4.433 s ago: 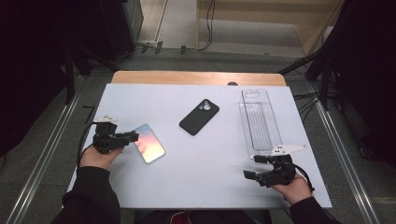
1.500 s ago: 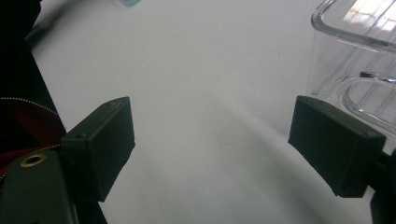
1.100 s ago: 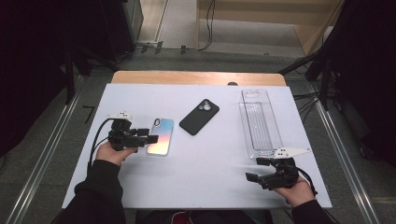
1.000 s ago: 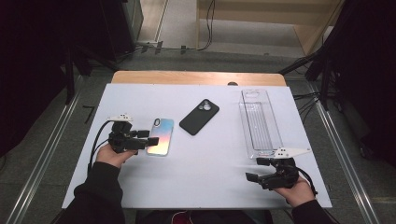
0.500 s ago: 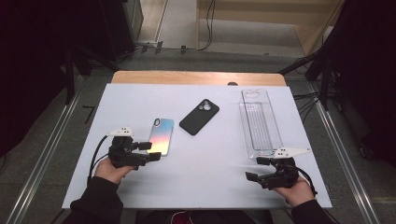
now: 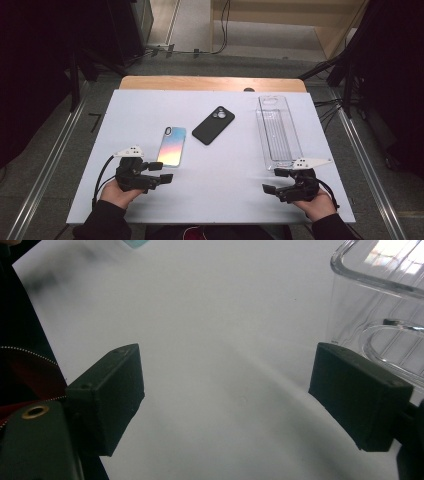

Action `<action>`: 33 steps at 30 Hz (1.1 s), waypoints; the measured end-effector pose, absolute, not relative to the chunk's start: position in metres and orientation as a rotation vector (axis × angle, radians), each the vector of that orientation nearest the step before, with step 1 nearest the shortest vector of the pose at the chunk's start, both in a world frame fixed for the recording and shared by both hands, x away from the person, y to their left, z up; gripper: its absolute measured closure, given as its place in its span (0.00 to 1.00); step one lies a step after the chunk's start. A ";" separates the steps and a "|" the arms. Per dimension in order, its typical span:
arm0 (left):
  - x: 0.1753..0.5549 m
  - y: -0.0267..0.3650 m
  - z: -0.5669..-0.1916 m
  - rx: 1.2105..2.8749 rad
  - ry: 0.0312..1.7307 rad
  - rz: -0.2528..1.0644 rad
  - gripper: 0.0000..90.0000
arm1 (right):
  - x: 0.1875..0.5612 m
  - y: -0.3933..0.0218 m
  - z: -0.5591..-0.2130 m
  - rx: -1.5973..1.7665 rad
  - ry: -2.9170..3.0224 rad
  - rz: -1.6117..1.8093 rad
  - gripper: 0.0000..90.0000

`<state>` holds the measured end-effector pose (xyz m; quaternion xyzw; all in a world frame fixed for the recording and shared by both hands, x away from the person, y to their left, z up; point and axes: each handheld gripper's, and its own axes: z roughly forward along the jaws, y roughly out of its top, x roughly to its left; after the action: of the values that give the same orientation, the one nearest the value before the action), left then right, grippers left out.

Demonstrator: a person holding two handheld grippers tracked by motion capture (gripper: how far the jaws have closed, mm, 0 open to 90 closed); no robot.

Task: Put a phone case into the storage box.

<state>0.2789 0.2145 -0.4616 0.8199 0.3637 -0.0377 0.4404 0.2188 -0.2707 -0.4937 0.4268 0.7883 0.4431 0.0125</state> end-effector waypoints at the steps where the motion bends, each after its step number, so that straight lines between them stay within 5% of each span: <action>1: 0.280 0.215 -0.461 2.031 0.911 -0.090 0.31 | 0.219 -0.271 -0.494 1.331 2.457 1.381 0.14; 23: 0.321 0.197 -0.457 2.014 1.032 0.025 0.22 | 0.219 -0.271 -0.494 1.335 2.458 1.379 0.14; 27: 0.328 0.195 -0.457 2.000 1.073 0.070 0.11 | 0.219 -0.271 -0.494 1.334 2.456 1.378 0.14; 28: 0.331 0.193 -0.457 2.002 1.102 0.081 0.01 | 0.219 -0.271 -0.494 1.334 2.458 1.378 0.14; 33: 0.340 0.193 -0.459 1.973 1.138 0.109 0.00 | 0.219 -0.271 -0.494 1.332 2.458 1.379 0.14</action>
<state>0.3398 0.1933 -0.4591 0.7862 0.4534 0.0436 0.4176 0.2185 -0.2710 -0.4939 0.4273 0.7885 0.4422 0.0120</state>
